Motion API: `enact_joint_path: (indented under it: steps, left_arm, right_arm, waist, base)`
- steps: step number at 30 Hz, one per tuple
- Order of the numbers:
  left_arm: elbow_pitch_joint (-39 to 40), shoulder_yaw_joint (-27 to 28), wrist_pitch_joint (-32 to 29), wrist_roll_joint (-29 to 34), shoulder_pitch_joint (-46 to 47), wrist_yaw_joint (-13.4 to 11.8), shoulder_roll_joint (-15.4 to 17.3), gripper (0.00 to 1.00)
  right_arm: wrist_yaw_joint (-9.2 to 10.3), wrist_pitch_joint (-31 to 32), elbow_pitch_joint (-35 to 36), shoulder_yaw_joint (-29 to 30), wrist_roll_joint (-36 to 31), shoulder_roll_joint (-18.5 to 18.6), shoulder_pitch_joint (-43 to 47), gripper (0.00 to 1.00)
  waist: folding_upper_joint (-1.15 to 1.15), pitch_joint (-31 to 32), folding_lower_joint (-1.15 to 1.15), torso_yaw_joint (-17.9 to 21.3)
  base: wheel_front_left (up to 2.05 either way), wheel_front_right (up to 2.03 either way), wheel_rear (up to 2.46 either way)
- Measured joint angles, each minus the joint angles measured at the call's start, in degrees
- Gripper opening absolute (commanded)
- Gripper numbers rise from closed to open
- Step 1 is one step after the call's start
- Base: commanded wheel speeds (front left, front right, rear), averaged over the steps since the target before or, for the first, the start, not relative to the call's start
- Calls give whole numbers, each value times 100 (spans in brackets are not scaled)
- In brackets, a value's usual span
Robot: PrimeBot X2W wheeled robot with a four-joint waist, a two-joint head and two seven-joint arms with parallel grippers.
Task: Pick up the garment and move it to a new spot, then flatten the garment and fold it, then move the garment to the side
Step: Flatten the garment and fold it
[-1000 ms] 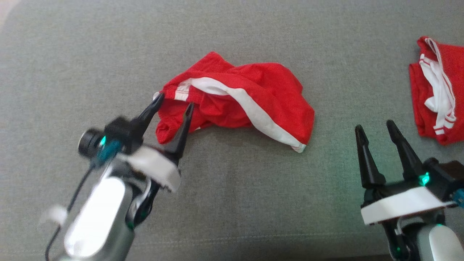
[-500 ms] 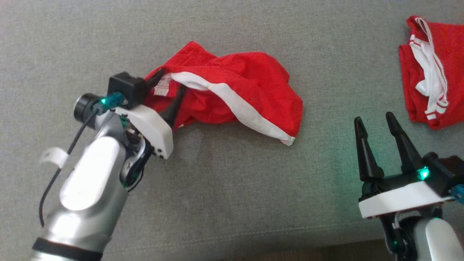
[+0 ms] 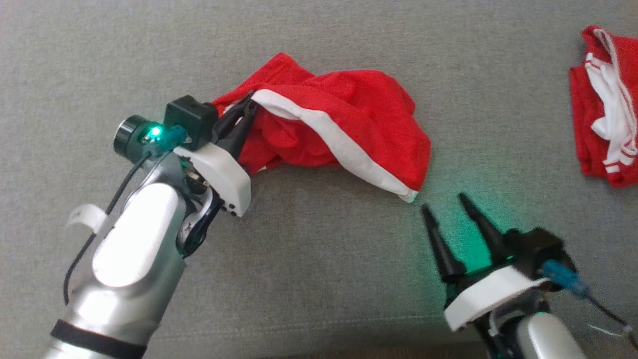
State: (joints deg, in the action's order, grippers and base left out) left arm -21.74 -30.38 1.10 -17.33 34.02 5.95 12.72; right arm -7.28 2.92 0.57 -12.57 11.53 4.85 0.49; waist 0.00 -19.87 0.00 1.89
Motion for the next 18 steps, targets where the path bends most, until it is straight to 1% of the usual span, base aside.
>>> enact_joint_path:
  steps: [4, 9, 12, 13, 14, 15, 18]
  left_arm:
    - [145, -57, 0, 11, -24, -46, -12, 0]
    - [234, -124, 0, 11, -72, -47, -33, 0]
    - [285, -192, 0, 11, -86, -48, -35, 0]
    - [292, -210, 0, 11, -86, -47, -41, 0]
    - [299, -214, 2, 11, -86, -48, -42, 0]
    - [307, -213, 8, 11, -86, -55, -36, 0]
    - [356, -224, 65, 38, -88, -94, -18, 0]
  right_arm:
    - [0, 13, -501, -352, 13, 100, -241, 100]
    - [0, -41, -1083, -512, -53, 118, -833, 100]
    - [0, -93, -1386, -537, -92, 110, -1019, 100]
    - [0, -147, -1452, -532, -110, 108, -1055, 68]
    - [0, -202, -1494, -509, -110, 101, -1082, 27]
    - [0, -247, -1541, -470, -110, 82, -1107, 0]
    - [0, -419, -1568, -311, -89, 63, -1163, 0]
  waist:
    - [0, -66, 0, -108]
    - [0, -136, 0, -243]
    - [0, -161, 0, -304]
    - [0, -167, 0, -322]
    - [0, -173, 0, -336]
    - [0, -181, 0, -343]
    - [0, -178, 1, -363]
  base:
    - [0, 0, 0]
    - [0, 0, 0]
    - [0, 0, 0]
    - [0, 0, 0]
    - [0, 0, 0]
    - [0, 0, 0]
    - [0, 0, 0]
